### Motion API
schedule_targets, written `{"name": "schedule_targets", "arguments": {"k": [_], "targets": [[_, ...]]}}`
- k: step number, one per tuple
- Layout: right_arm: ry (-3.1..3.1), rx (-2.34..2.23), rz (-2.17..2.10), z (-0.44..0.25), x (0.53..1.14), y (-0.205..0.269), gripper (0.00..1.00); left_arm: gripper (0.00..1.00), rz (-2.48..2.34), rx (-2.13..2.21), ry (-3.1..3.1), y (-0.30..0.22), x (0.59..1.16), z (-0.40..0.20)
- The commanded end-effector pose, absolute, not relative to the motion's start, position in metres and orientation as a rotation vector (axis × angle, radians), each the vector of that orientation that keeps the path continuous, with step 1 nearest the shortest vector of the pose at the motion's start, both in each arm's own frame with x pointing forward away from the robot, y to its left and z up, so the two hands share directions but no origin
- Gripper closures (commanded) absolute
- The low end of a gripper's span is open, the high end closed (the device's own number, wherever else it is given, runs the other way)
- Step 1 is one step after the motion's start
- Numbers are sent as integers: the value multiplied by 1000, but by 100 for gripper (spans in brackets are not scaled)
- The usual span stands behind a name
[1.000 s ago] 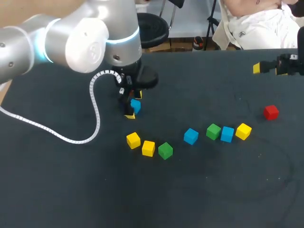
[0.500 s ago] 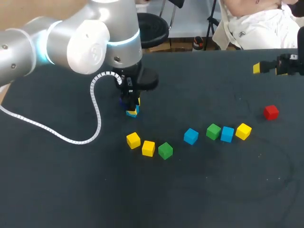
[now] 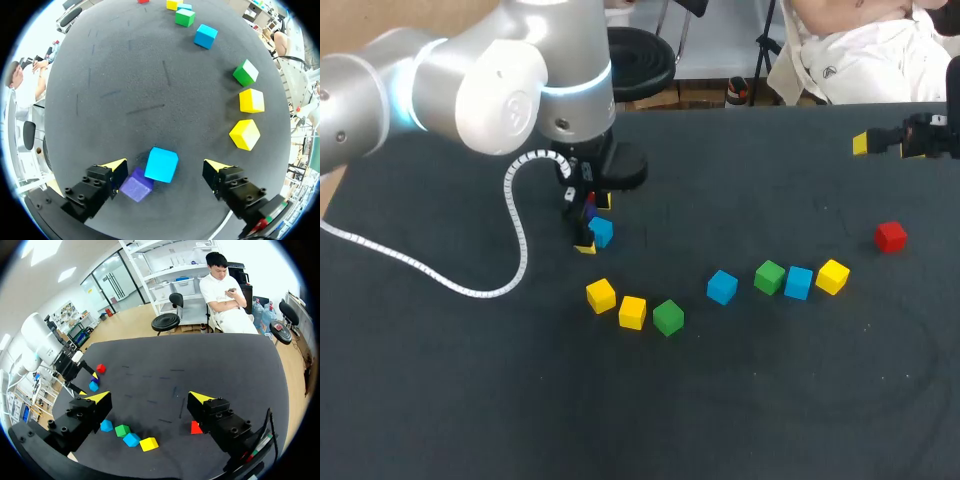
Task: Place the blue cubes, place green cubes on the blue cubes, place the yellow cubes on the green cubes, then place the red cubes on the yellow cubes, and place purple cube on the red cubes.
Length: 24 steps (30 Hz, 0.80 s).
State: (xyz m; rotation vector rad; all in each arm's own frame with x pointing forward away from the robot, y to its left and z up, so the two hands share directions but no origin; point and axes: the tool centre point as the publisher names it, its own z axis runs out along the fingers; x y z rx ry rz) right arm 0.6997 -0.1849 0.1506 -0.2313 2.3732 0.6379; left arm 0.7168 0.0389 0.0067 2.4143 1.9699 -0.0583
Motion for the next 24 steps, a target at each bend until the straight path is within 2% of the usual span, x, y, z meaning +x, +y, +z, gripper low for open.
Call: {"name": "schedule_targets", "arguments": {"k": [1, 9, 24], "targets": [[2374, -232, 637, 151, 700, -185, 0, 0, -96, 2380, 1967, 35, 715, 16], [2374, -232, 637, 151, 700, -185, 0, 0, -427, 2158, 1912, 33, 697, 56], [2374, -232, 637, 151, 700, -185, 0, 0, -500, 1974, 1963, 13, 665, 100]]}}
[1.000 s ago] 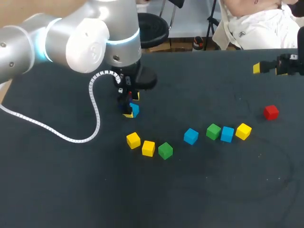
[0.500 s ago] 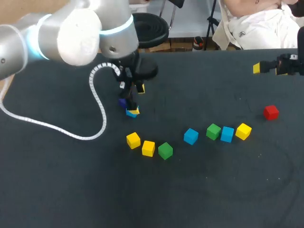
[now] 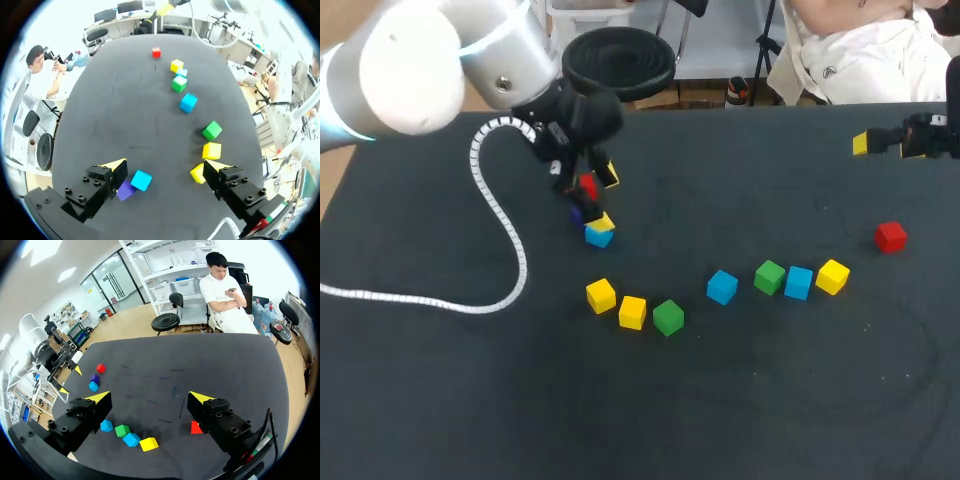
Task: Place the blue cubes, place green cubes on the blue cubes, place the yellow cubes on the green cubes, then place the red cubes on the yellow cubes, and place purple cube on the red cubes.
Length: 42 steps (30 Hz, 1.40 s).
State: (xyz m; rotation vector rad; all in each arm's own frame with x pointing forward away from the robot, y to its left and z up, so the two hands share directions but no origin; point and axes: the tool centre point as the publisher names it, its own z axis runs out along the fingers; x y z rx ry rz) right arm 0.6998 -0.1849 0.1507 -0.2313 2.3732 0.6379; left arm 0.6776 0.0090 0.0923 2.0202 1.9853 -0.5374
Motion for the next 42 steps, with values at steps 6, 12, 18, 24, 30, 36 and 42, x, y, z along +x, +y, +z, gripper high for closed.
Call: {"name": "schedule_targets", "arguments": {"k": [6, 12, 18, 24, 30, 36, 42], "targets": [[2374, -232, 637, 151, 700, -185, 0, 0, -538, 1917, 1941, 14, 663, 111], [2374, -232, 637, 151, 700, -185, 0, 0, -551, 1871, 1952, 21, 668, 112], [2374, -232, 637, 151, 700, -185, 0, 0, -528, 1797, 1982, 32, 679, 109], [2374, -232, 637, 151, 700, -185, 0, 0, -608, 1771, 1969, 37, 684, 108], [2374, -232, 637, 151, 700, -185, 0, 0, -608, 1771, 1969, 37, 684, 108], [2374, -232, 637, 151, 700, -185, 0, 0, -608, 1771, 1969, 37, 684, 108], [2437, -773, 593, 166, 705, -123, 0, 0, -608, 1771, 1969, 37, 684, 108]]}}
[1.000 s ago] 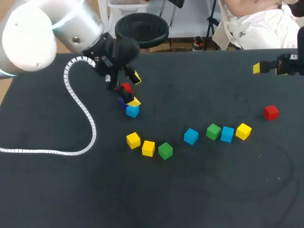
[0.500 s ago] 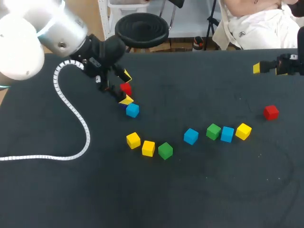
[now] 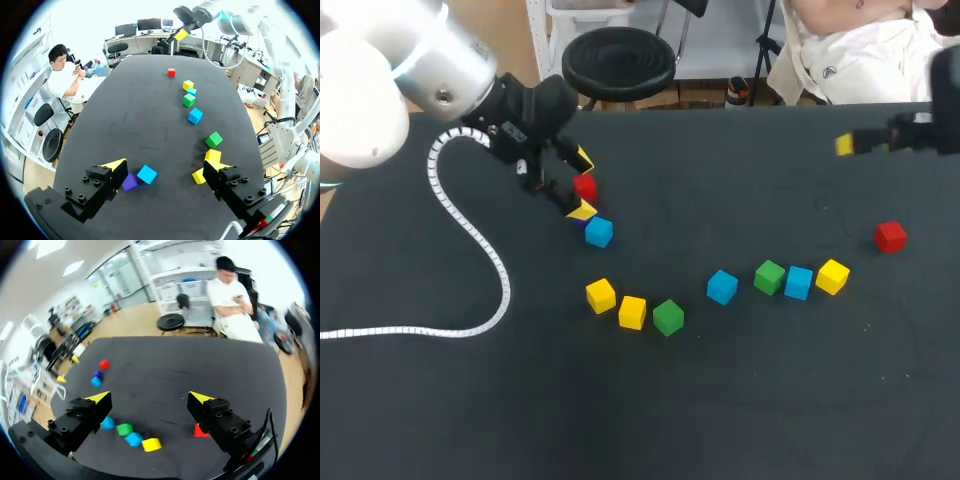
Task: Place the blue cubes, place green cubes on the blue cubes, place the yellow cubes on the green cubes, then place the red cubes on the yellow cubes, and place purple cube on the red cubes.
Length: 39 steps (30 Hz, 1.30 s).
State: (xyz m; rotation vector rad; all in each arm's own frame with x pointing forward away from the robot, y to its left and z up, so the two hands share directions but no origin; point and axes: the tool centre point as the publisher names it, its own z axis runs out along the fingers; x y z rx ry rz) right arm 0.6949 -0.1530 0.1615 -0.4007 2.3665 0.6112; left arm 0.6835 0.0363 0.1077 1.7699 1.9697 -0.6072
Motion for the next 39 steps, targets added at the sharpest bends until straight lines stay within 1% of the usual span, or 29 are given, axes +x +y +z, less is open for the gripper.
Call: {"name": "schedule_targets", "arguments": {"k": [1, 6, 8, 12, 17, 39], "targets": [[2436, -812, 608, 165, 704, -116, 0, 0, -608, 1771, 1969, 37, 684, 108], [2505, -1085, 662, 152, 696, -76, 0, 0, -608, 1771, 1969, 37, 684, 108], [2507, -1205, 699, 147, 691, -65, 0, 0, -608, 1771, 1969, 37, 684, 108], [2523, -1282, 718, 141, 685, -53, 0, 0, -608, 1771, 1969, 37, 684, 108], [2534, -1203, 795, 142, 684, -51, 0, 0, -608, 1771, 1969, 37, 684, 108], [2534, -1203, 795, 142, 684, -51, 0, 0, -608, 1771, 1969, 37, 684, 108]]}}
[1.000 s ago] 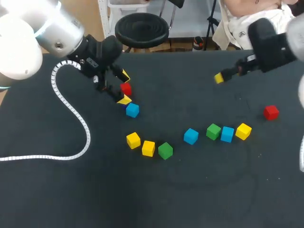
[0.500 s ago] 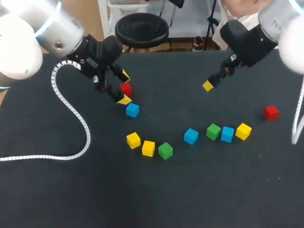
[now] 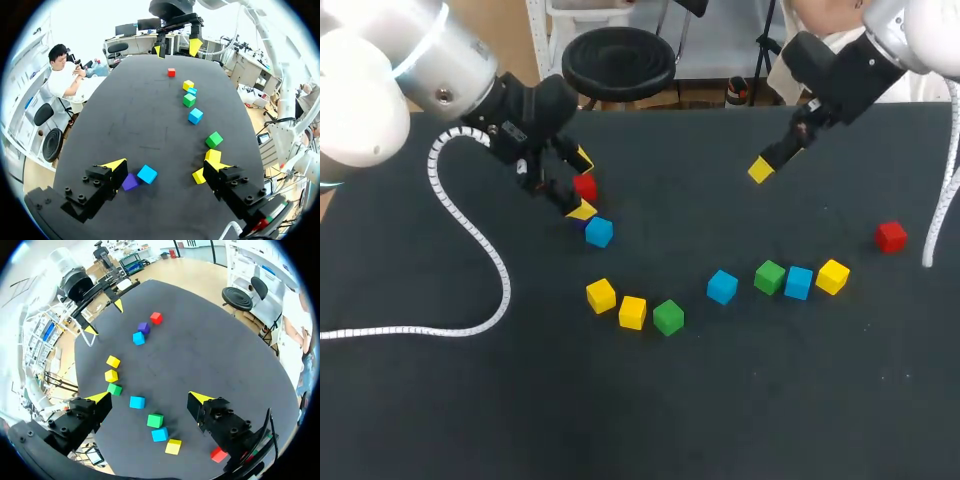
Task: Place the blue cubes, place green cubes on the blue cubes, place the yellow cubes on the green cubes, then place the red cubes on the yellow cubes, and place purple cube on the red cubes.
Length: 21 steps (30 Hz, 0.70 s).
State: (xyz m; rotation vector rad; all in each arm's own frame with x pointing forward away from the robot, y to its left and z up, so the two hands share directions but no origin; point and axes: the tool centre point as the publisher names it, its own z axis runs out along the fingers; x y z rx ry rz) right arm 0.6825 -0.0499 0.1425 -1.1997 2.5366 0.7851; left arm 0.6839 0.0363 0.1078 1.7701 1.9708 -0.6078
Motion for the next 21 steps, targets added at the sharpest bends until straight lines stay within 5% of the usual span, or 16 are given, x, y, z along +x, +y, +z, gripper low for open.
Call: {"name": "schedule_targets", "arguments": {"k": [1, 21], "targets": [[2534, -1203, 795, 142, 684, -51, 0, 0, -608, 1771, 1969, 37, 684, 108], [2676, -1332, 810, 113, 642, -52, 0, 0, -608, 1771, 1969, 37, 684, 108]]}}
